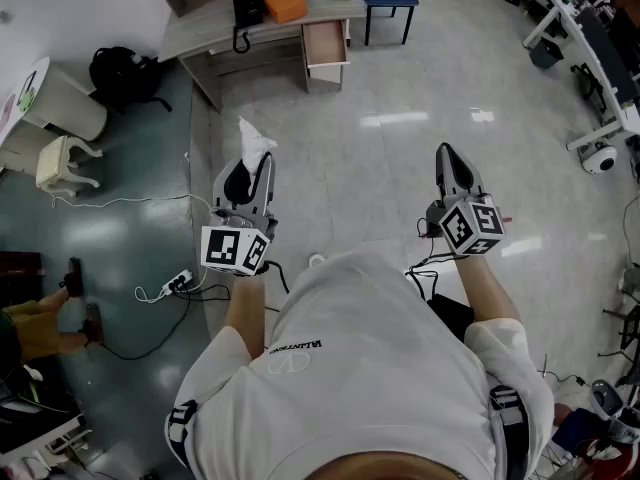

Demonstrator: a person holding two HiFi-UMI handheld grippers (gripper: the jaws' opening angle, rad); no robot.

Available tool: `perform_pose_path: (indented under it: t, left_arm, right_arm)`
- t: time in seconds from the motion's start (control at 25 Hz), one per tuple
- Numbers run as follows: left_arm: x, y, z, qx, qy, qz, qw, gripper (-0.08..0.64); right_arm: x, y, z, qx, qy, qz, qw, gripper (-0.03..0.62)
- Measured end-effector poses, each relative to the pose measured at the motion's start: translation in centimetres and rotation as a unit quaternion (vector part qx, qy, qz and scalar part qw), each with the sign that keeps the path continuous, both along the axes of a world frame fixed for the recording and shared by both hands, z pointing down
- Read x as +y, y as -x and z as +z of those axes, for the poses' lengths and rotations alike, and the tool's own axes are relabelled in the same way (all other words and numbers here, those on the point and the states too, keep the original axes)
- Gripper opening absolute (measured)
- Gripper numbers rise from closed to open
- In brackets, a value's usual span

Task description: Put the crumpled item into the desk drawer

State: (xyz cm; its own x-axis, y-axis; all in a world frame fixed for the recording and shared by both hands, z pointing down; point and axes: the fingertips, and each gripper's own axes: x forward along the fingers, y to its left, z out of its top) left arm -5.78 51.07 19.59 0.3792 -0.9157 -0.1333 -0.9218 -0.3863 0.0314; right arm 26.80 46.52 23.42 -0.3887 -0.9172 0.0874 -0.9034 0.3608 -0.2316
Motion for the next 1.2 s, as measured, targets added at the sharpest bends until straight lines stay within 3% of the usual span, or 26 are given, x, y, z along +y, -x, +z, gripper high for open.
perform_pose_path:
  t: [0.64,1.2]
  left_arm:
    - [0.2,1.1,0.0,0.007,0.0,0.005,1.0,0.112]
    - [0.3,5.9,3.8,0.024,0.039,0.037,0.9983,0.112]
  right_arm:
    - [0.1,1.1,0.4,-0.022,0.023,0.002,0.999,-0.003]
    - [0.9,7.1,1.8,-0.019,0.041,0.016,0.999,-0.002]
